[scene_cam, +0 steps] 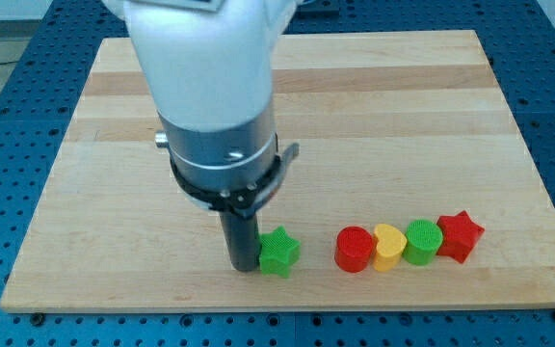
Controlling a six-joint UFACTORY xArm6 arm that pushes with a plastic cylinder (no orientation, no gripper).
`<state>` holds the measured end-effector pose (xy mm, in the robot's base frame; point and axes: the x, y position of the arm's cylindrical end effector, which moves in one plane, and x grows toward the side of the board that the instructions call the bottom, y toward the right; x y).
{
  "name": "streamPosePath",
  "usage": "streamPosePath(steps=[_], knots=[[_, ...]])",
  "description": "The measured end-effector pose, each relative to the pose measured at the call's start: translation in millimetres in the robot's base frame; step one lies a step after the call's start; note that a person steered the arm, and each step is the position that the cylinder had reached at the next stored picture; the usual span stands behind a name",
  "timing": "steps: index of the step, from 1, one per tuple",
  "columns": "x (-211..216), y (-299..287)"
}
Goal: Adjust the green star to the left of the red circle
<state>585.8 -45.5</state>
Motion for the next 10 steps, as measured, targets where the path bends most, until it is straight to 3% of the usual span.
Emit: streamPosePath(steps=[3,6,10], knots=[[9,26],[-4,-7],[-19,45]])
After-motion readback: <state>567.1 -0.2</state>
